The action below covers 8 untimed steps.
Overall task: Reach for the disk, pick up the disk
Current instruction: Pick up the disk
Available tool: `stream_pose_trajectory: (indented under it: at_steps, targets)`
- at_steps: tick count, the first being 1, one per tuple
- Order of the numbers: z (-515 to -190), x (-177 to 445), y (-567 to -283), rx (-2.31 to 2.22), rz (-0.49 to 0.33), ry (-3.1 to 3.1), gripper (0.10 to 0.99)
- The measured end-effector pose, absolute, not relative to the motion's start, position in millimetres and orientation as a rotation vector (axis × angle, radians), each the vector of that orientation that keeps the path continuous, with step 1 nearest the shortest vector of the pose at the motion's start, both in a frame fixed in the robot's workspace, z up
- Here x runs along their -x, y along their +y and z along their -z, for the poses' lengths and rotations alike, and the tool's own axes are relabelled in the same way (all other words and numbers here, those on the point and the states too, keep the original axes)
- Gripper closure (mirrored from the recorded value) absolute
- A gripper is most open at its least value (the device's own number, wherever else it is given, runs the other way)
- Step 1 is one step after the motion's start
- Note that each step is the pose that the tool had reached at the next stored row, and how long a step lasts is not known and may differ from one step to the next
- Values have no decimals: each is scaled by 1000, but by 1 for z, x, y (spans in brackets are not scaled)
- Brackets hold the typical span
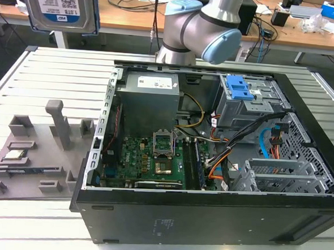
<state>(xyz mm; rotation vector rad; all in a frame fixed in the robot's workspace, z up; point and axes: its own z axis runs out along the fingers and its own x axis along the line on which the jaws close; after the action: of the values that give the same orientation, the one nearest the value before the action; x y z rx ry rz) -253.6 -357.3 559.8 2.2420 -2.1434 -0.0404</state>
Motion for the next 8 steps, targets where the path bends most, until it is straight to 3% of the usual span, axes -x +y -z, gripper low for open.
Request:
stream_pose_trajectory:
  at_steps: [8]
  targets:
    - [-560,224,-356,-2241,39,-2143,722]
